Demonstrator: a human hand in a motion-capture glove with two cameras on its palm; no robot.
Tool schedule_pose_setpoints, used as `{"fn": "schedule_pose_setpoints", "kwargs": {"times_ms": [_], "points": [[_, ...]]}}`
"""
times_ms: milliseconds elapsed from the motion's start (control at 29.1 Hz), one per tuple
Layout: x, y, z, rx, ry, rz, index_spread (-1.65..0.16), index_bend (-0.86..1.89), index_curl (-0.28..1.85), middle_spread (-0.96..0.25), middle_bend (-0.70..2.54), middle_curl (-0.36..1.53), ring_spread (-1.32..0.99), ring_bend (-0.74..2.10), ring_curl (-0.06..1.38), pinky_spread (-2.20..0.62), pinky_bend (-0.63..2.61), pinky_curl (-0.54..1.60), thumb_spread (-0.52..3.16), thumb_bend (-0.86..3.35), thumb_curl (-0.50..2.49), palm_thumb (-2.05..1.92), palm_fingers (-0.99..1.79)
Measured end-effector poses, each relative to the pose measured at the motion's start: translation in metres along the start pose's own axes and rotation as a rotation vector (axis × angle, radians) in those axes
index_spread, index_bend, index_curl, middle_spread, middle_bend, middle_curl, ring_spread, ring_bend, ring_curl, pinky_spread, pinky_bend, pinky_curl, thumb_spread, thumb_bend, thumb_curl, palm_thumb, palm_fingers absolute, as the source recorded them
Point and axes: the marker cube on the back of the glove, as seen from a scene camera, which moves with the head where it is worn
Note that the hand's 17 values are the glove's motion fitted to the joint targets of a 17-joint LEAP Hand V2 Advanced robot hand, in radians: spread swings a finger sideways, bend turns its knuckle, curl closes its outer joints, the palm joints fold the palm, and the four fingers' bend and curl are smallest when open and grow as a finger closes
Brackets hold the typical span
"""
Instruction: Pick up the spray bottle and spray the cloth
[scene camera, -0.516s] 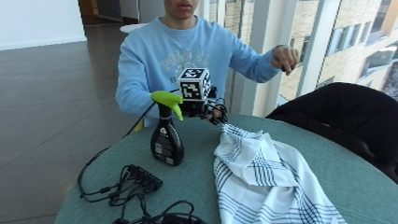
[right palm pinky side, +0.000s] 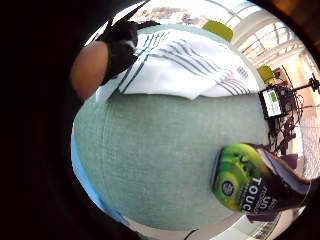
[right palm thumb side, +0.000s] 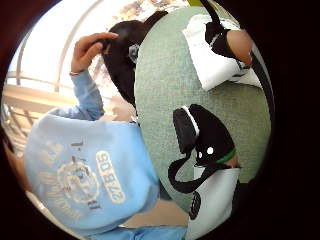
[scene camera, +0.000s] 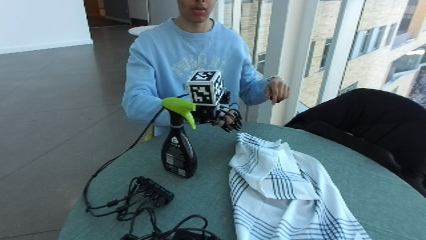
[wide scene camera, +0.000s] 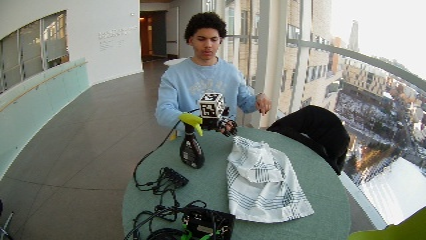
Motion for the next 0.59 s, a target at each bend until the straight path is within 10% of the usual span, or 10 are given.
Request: {"fn": "schedule_pose_setpoints", "kwargs": {"times_ms": [585], "points": [[0.016, 0.100, -0.043, 0.194, -0.283, 0.147, -0.34, 0.13, 0.32, -0.11, 0.30, 0.32, -0.06, 0.34, 0.29, 0.20, 0.18, 0.22, 1.16, 0.22, 0.24, 0.62, 0.79]]}}
